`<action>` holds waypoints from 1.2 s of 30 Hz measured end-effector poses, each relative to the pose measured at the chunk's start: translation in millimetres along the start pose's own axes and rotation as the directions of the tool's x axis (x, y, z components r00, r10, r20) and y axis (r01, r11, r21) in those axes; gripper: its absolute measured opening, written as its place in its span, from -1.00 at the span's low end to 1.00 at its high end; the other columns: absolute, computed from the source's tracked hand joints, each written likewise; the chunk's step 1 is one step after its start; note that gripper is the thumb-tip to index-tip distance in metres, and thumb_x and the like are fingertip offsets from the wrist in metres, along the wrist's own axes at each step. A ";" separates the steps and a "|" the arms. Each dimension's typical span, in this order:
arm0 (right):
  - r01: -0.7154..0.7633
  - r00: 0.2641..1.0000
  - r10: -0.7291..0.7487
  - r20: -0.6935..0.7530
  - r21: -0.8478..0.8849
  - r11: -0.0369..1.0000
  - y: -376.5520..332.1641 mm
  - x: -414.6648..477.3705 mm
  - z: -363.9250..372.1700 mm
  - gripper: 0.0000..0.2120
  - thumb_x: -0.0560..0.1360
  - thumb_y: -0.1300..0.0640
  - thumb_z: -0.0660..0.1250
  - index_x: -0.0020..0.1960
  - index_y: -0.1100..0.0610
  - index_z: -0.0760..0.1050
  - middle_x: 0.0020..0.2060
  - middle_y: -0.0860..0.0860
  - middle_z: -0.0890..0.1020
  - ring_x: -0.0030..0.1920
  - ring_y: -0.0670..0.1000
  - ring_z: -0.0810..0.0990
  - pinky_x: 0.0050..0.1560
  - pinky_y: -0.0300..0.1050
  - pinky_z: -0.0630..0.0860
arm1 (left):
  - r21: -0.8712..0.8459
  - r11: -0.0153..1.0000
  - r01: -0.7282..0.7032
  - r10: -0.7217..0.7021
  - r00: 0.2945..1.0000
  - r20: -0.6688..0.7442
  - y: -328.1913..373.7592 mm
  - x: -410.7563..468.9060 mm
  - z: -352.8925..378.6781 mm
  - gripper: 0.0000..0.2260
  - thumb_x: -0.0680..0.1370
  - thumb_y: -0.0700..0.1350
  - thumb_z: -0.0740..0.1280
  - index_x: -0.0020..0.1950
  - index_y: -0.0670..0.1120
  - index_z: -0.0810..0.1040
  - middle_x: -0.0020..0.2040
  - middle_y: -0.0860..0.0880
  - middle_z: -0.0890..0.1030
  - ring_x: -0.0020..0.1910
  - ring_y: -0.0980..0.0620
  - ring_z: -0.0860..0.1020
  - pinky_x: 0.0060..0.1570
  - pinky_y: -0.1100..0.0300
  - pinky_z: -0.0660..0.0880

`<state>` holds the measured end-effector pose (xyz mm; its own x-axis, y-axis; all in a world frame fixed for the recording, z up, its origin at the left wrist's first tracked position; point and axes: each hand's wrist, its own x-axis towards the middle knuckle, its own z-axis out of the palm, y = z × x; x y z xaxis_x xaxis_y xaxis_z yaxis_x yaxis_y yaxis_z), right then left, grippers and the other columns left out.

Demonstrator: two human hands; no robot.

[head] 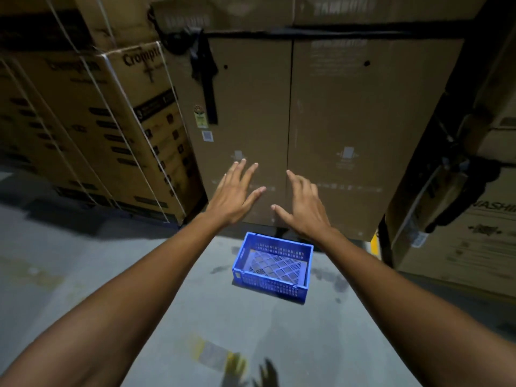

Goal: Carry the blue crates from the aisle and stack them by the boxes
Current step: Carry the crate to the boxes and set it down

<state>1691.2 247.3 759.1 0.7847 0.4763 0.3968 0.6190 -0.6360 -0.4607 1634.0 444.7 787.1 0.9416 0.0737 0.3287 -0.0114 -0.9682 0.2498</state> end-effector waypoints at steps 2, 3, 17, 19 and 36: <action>0.001 0.997 0.003 -0.077 0.052 0.999 -19.1 -16.5 -16.5 -0.16 0.48 -0.18 0.37 0.59 0.09 0.06 0.42 0.14 0.31 0.33 0.19 0.32 0.26 0.10 0.40 | -0.024 1.000 0.002 -0.004 0.999 -0.052 15.4 -19.1 -20.5 -0.39 0.61 0.28 0.02 0.59 0.05 0.06 0.61 -0.10 0.03 0.58 -0.08 -0.03 0.51 -0.14 0.06; 0.000 0.994 0.008 -0.107 0.075 0.997 -30.0 -27.7 -24.2 -0.16 0.49 -0.18 0.37 0.59 0.09 0.06 0.42 0.14 0.31 0.34 0.19 0.33 0.27 0.07 0.38 | -0.031 0.999 -0.005 0.003 0.998 -0.065 22.9 -31.1 -29.0 -0.40 0.61 0.28 0.03 0.59 0.05 0.06 0.61 -0.10 0.02 0.58 -0.08 -0.03 0.51 -0.15 0.07; 0.133 0.949 0.096 -0.301 0.657 0.742 -226.9 -244.4 -115.2 -0.37 0.48 0.16 0.37 0.50 0.01 0.25 0.35 -0.02 0.44 0.29 -0.11 0.45 0.08 -0.30 0.50 | -0.435 0.900 0.021 -0.186 0.922 -0.339 96.2 -292.3 -153.8 -0.39 0.60 0.25 0.03 0.58 -0.04 0.15 0.58 -0.07 0.17 0.55 0.01 0.10 0.49 0.05 0.09; 0.172 0.954 0.054 -0.295 0.686 0.707 -249.4 -267.2 -125.1 -0.37 0.49 0.17 0.37 0.50 0.01 0.25 0.36 -0.01 0.45 0.29 -0.11 0.46 0.06 -0.35 0.50 | -0.431 0.902 0.019 -0.203 0.901 -0.384 105.6 -328.8 -171.3 -0.45 0.63 0.17 0.07 0.57 -0.03 0.17 0.57 -0.05 0.19 0.54 0.05 0.12 0.48 0.05 0.12; 0.029 0.960 -0.256 0.114 0.868 0.496 -326.6 -535.3 -110.4 -0.42 0.55 0.04 0.38 0.50 -0.01 0.23 0.38 -0.05 0.44 0.26 -0.09 0.48 -0.04 -0.53 0.42 | -0.343 0.780 0.524 -0.624 0.599 -0.502 227.2 -678.1 -187.0 -0.51 0.64 0.12 0.11 0.55 0.02 0.20 0.53 0.02 0.28 0.50 0.05 0.23 0.38 0.16 0.19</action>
<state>1065.3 133.1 784.8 0.5989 0.6889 0.4084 0.3589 0.2250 -0.9058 930.0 219.4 791.2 0.4020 0.7680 0.4986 0.3696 -0.6343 0.6791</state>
